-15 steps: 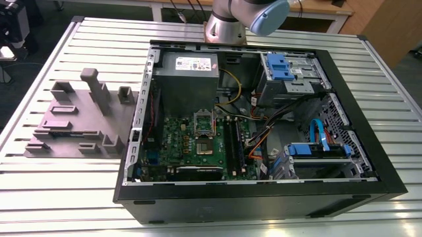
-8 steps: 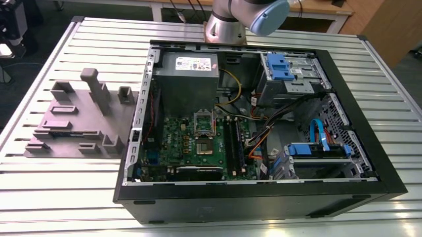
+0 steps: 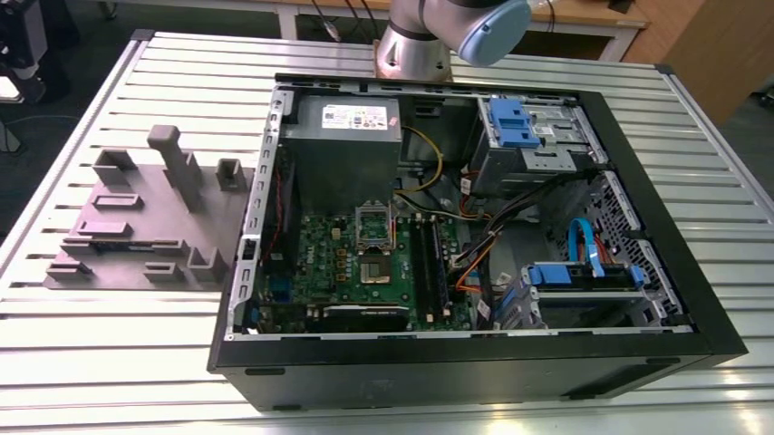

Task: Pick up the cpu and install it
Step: 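Pick up the cpu and move it towards the insertion slot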

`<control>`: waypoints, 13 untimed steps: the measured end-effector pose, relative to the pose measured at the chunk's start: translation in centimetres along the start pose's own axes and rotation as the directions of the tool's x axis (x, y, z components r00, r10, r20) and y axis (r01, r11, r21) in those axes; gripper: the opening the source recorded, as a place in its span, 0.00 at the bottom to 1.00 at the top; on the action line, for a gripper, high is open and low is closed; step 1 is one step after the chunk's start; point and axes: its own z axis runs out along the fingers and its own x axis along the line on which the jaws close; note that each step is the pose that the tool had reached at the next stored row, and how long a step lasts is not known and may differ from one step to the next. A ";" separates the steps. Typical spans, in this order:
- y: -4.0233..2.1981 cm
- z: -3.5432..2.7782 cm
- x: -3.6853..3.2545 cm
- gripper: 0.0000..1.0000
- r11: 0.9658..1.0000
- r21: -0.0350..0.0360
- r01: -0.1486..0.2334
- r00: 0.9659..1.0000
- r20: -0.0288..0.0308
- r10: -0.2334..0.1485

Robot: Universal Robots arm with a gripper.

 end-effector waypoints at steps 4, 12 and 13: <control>0.01 -0.19 0.01 0.47 1.000 0.000 0.000 1.000 0.000 0.000; 0.01 -0.21 -0.08 0.47 1.000 -0.001 0.000 1.000 0.000 0.000; 0.01 -0.20 -0.11 0.47 1.000 -0.001 0.000 1.000 0.000 0.000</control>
